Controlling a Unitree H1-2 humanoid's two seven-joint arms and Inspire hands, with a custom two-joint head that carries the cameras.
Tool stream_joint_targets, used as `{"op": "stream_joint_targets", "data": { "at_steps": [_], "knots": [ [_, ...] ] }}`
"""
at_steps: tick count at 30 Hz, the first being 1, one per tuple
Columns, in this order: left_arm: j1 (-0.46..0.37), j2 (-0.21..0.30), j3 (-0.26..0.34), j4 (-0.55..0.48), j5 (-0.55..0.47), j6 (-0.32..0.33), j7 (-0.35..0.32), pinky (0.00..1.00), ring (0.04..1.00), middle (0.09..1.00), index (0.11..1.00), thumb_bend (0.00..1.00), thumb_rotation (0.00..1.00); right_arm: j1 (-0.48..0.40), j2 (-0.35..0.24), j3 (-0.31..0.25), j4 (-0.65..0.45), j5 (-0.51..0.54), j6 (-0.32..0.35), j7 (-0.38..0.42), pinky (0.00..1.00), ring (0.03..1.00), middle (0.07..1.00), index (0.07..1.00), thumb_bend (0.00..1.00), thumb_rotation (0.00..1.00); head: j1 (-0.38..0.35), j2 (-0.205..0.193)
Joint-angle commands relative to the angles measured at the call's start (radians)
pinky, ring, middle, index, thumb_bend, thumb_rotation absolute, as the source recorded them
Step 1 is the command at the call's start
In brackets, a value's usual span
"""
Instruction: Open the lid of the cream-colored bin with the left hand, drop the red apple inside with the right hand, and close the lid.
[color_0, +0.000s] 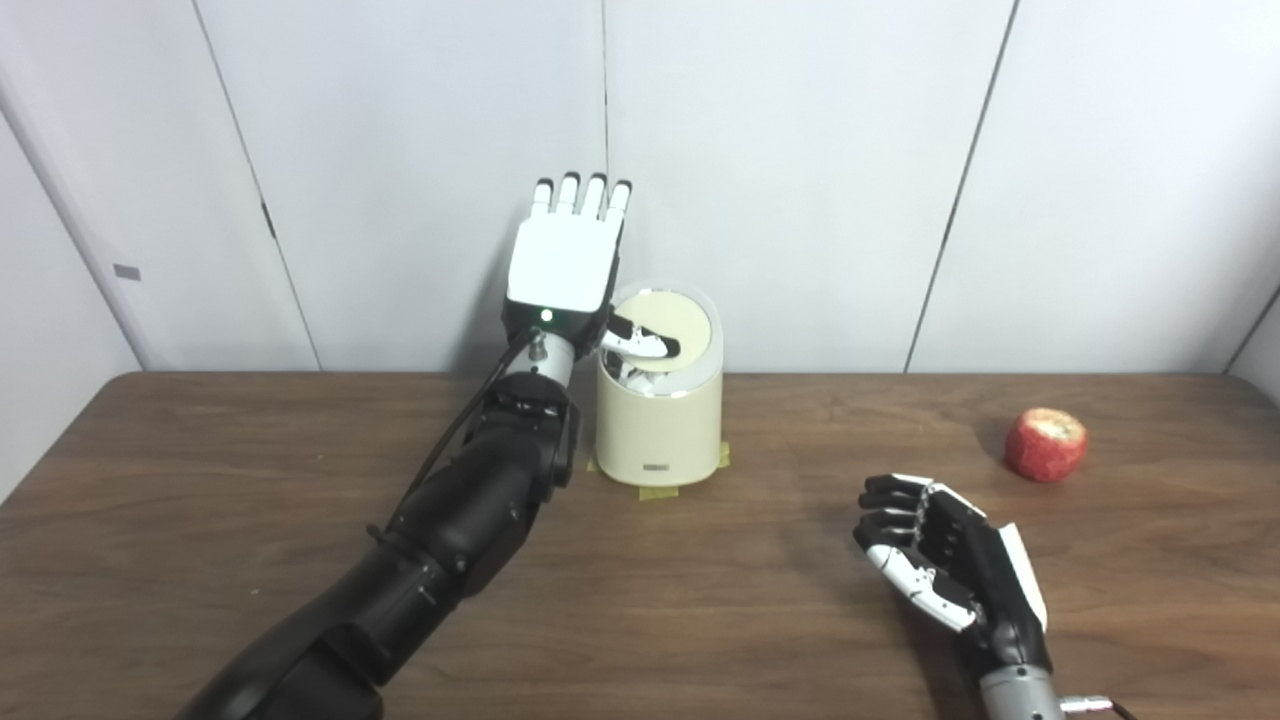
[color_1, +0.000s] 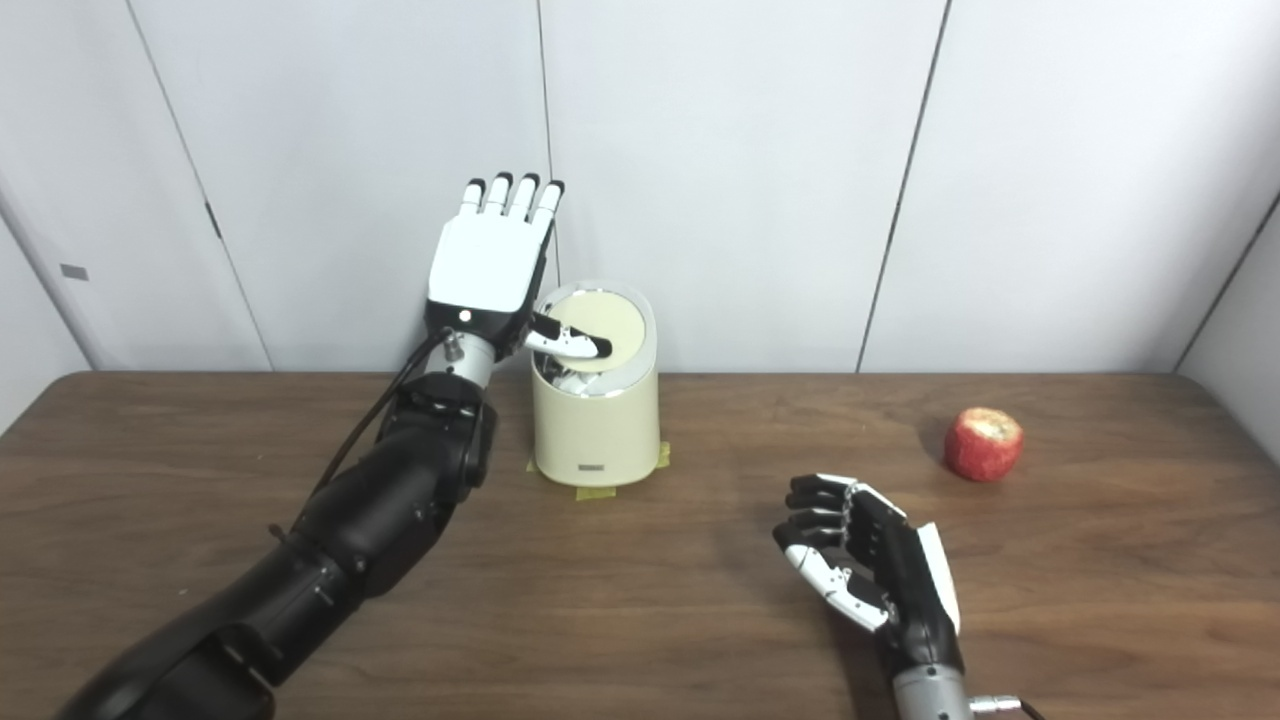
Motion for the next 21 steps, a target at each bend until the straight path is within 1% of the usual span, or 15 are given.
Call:
{"op": "stream_joint_targets", "data": {
  "at_steps": [1,3,4,5,6,7,8,9,10,11,13,16,19,21],
  "knots": [
    [-0.035,0.032,-0.022,0.031,0.063,0.009,-0.013,1.0,1.0,1.0,1.0,0.99,0.22,-0.012,0.008,0.007,0.002,-0.003,-0.035,-0.005,0.51,0.598,0.63,0.626,0.31,0.29,0.003,0.001],
    [-0.035,0.038,-0.03,0.023,0.078,0.003,-0.017,1.0,1.0,1.0,1.0,0.97,0.19,-0.011,0.007,0.008,-0.004,-0.001,-0.029,-0.002,0.51,0.601,0.633,0.63,0.31,0.3,0.004,0.003],
    [-0.033,0.039,-0.025,0.012,0.07,0.0,-0.025,1.0,1.0,1.0,1.0,0.94,0.16,-0.011,0.008,0.008,-0.005,0.004,-0.026,0.0,0.51,0.602,0.634,0.631,0.31,0.29,0.004,0.003],
    [-0.03,0.037,-0.013,0.001,0.055,-0.005,-0.028,1.0,1.0,1.0,1.0,0.97,0.2,-0.011,0.007,0.008,-0.005,0.007,-0.025,0.001,0.52,0.603,0.635,0.632,0.31,0.29,0.003,0.003],
    [-0.025,0.03,0.005,-0.006,0.035,-0.007,-0.02,1.0,1.0,1.0,1.0,0.99,0.29,-0.011,0.007,0.008,-0.005,0.005,-0.025,-0.001,0.52,0.603,0.635,0.632,0.31,0.28,0.002,0.003],
    [-0.02,0.022,0.025,-0.013,0.013,-0.007,-0.013,1.0,1.0,1.0,1.0,0.97,0.4,-0.012,0.007,0.008,-0.004,0.003,-0.025,-0.002,0.51,0.602,0.634,0.631,0.31,0.28,0.002,0.003],
    [-0.015,0.011,0.053,-0.024,-0.02,-0.007,-0.017,1.0,1.0,1.0,1.0,0.86,0.67,-0.012,0.007,0.007,-0.003,0.002,-0.026,-0.003,0.51,0.599,0.631,0.628,0.31,0.29,0.002,0.003],
    [-0.01,-0.002,0.083,-0.042,-0.05,-0.001,-0.036,1.0,1.0,1.0,1.0,0.81,0.83,-0.013,0.006,0.007,-0.001,0.002,-0.029,-0.004,0.51,0.597,0.629,0.626,0.31,0.29,0.003,0.003],
    [-0.006,-0.015,0.112,-0.058,-0.079,0.005,-0.051,1.0,1.0,1.0,1.0,0.78,0.91,-0.014,0.005,0.007,0.001,0.001,-0.033,-0.004,0.51,0.595,0.628,0.624,0.31,0.29,0.004,0.002],
    [-0.001,-0.037,0.158,-0.075,-0.128,0.009,-0.066,1.0,1.0,1.0,1.0,0.78,0.96,-0.015,0.003,0.008,0.005,-0.001,-0.038,-0.004,0.51,0.595,0.627,0.624,0.31,0.29,0.005,0.003],
    [0.005,-0.086,0.255,-0.098,-0.233,0.012,-0.078,1.0,1.0,1.0,1.0,0.78,0.99,-0.016,-0.001,0.01,0.006,-0.007,-0.028,-0.002,0.52,0.598,0.636,0.63,0.31,0.3,0.006,0.003],
    [0.004,-0.144,0.358,-0.1,-0.328,0.013,-0.08,1.0,1.0,1.0,1.0,0.74,1.0,-0.016,-0.001,0.01,0.003,-0.013,-0.008,-0.002,0.52,0.603,0.641,0.633,0.31,0.33,0.005,0.001],
    [-0.009,-0.196,0.452,-0.083,-0.385,0.014,-0.087,1.0,1.0,1.0,1.0,0.73,1.0,-0.017,-0.001,0.012,0.003,-0.009,0.003,0.002,0.53,0.605,0.644,0.636,0.3,0.32,0.003,-0.002],
    [-0.021,-0.217,0.491,-0.068,-0.393,0.014,-0.086,1.0,1.0,1.0,1.0,0.72,1.0,-0.018,-0.001,0.015,0.006,-0.011,0.001,0.001,0.52,0.603,0.644,0.636,0.29,0.31,0.001,-0.002]
  ]
}}
